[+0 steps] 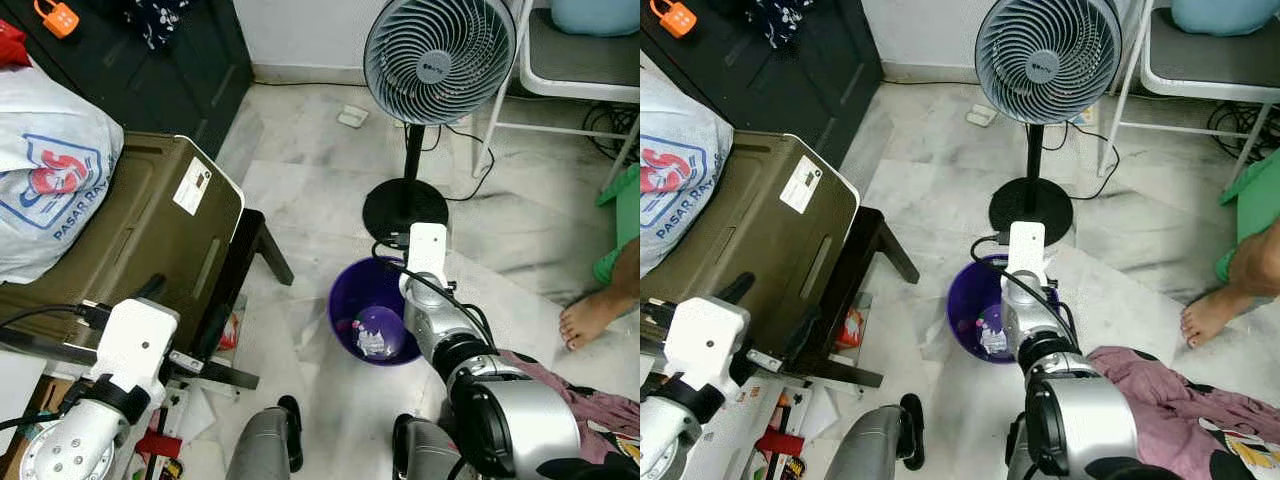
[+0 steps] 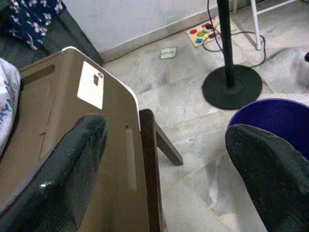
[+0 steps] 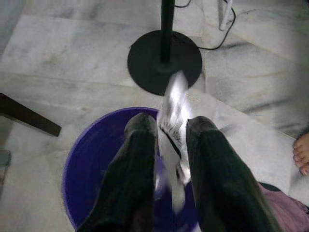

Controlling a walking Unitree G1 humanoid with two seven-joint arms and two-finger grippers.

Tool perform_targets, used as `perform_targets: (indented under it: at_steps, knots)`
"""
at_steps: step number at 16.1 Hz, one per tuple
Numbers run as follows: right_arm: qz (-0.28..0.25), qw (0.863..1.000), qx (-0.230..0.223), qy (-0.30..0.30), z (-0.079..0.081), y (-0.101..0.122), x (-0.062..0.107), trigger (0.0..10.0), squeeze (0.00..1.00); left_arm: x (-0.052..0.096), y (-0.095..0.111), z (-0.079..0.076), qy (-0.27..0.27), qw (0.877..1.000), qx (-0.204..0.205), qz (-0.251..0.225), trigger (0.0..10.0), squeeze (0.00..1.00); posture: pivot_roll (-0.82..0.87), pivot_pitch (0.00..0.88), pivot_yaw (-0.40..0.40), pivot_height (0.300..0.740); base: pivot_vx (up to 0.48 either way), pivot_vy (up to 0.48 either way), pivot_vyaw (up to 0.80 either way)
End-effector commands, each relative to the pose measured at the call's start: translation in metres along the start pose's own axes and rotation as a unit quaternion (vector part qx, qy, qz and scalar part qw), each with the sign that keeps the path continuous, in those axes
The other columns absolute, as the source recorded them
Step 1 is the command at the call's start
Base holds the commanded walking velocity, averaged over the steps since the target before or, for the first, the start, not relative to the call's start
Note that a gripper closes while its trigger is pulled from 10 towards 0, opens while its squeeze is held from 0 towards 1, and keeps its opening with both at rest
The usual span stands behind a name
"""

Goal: Clean up the room

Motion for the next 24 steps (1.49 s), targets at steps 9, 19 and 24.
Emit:
perform_targets:
  at_steps: [9,19,24]
  knots:
    - [-0.061,0.986,0.012,0.153,0.067,0.019,0.017,10.0,1.00,-0.015,-0.005,0.004,0.027,1.000,0.003,-0.011,10.0,0.00,0.17,0.207,0.126,0.740,0.000,0.000,0.00]
    - [-0.084,0.932,0.130,0.328,0.026,-0.002,0.078,10.0,1.00,-0.076,0.023,-0.006,0.054,0.993,0.037,-0.095,10.0,0.00,-0.05,0.034,0.067,0.740,0.000,0.000,0.00]
    - [-0.117,0.948,0.103,0.279,-0.011,0.003,0.098,10.0,1.00,-0.088,0.027,0.008,0.112,0.986,0.046,-0.112,10.0,0.00,-0.08,0.000,0.051,0.740,0.000,0.000,0.00]
Point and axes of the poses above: a point about 5 cm out from each wrist's last joint towards the gripper, its own x axis pointing back from the gripper into the wrist, its own y axis along the axis of the wrist's last joint, z = x × y, the point moved 5 cm from there along -x, pointing out of the wrist towards the gripper, and after that the axes turned 5 degrees about -x, right-handed, at the moved point
